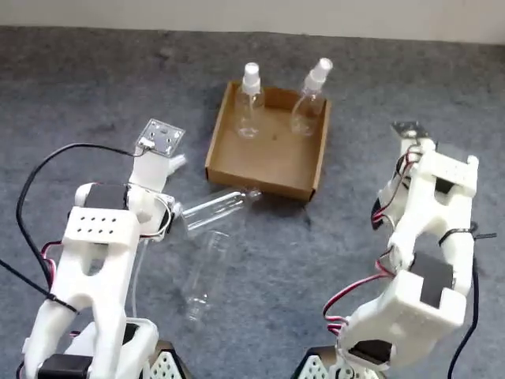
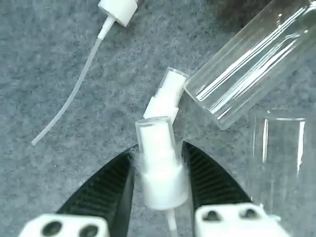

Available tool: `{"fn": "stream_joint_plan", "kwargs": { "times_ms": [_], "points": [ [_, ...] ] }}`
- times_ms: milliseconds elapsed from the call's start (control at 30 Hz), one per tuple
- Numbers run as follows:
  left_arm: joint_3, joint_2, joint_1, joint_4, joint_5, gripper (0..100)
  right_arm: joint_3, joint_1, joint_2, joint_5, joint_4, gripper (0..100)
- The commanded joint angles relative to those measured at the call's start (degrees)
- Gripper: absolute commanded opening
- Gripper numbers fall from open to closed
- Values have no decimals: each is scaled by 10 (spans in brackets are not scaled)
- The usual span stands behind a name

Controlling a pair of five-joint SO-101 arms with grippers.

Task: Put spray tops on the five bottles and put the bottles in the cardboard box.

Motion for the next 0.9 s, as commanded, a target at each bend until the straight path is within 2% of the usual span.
{"fn": "stream_joint_plan", "kwargs": {
  "times_ms": [0, 167, 333, 433, 633, 700, 767, 867],
  "points": [
    [-68, -40, 4, -7, 45, 4, -39, -76, -131, -48, 20, 4],
    [-144, -124, 3, -7, 95, 4, 51, -240, -332, -126, 11, 4],
    [-179, -233, -9, -18, 164, 4, 233, -436, -499, -197, -89, 4],
    [-177, -287, -25, -63, 199, 4, 312, -521, -545, -218, -131, 4],
    [-176, -345, -42, -105, 281, 4, 348, -618, -554, -209, -244, 4],
    [-172, -349, -42, -105, 305, 4, 378, -642, -558, -175, -279, 4],
    [-155, -352, -42, -117, 319, 4, 404, -666, -561, -141, -304, 4],
    [-129, -352, -42, -135, 319, 4, 439, -692, -575, -133, -335, 4]
  ]
}}
